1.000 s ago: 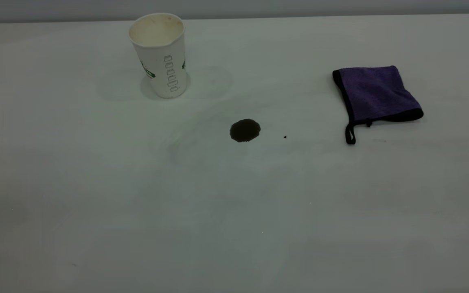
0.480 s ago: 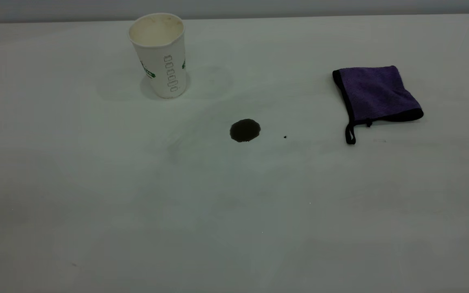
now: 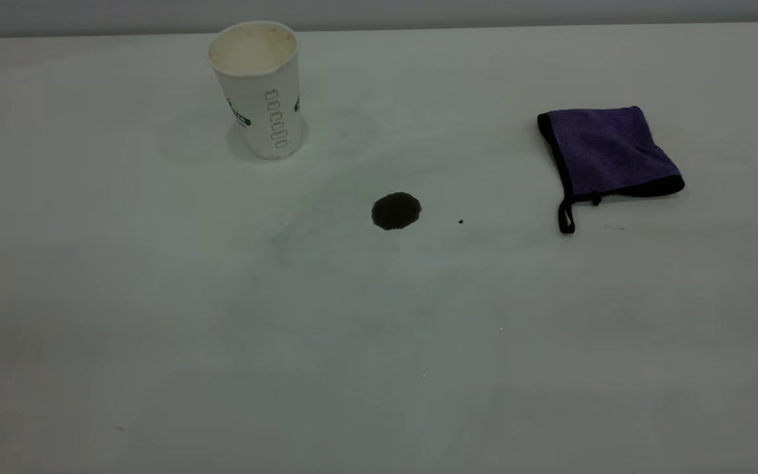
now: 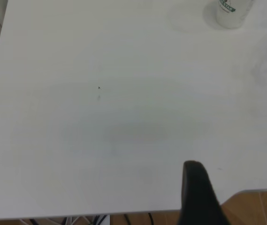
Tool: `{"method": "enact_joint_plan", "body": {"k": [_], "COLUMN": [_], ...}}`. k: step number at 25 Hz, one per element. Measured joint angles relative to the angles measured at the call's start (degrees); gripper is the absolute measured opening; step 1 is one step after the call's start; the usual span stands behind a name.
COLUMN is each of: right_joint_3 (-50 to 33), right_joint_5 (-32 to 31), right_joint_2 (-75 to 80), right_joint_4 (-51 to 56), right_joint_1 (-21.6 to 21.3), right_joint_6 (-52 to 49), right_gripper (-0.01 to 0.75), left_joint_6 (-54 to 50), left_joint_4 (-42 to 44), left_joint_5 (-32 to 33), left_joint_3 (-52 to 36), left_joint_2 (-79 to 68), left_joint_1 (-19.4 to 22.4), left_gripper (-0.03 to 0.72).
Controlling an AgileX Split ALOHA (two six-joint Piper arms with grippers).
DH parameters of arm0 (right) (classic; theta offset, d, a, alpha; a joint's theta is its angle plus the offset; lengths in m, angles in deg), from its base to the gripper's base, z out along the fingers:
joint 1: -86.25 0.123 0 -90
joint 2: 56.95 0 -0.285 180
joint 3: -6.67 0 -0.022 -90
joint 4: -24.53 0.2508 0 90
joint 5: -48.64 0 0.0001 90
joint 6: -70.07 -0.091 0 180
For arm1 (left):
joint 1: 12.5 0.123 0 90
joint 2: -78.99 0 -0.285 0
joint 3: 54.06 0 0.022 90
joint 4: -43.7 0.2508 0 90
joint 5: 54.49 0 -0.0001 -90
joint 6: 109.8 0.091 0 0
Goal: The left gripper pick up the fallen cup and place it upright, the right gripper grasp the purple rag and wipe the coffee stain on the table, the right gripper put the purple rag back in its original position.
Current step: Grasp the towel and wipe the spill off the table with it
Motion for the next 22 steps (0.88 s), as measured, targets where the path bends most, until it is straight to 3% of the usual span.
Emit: {"method": "enact_joint_plan", "body": {"k": [18,22], "right_joint_3": [0.00,1.84], "right_joint_5": [0.00,-0.15], "right_joint_2": [0.00,3.48], "right_joint_4": [-0.34,-6.08], "right_joint_1": [0.00,0.00], "right_joint_6": [-0.82,-3.12], "right_gripper": [0.239,0.281], "left_joint_6": [0.00,-0.05], "left_joint_4": [0.00,0.00], "left_joint_5": [0.06,0.07], "left_joint_3": [0.00,0.00], "left_joint_2": [0.00,0.00], "left_joint_1": [0.00,0.00], "left_gripper": [0.495,0.495]}}
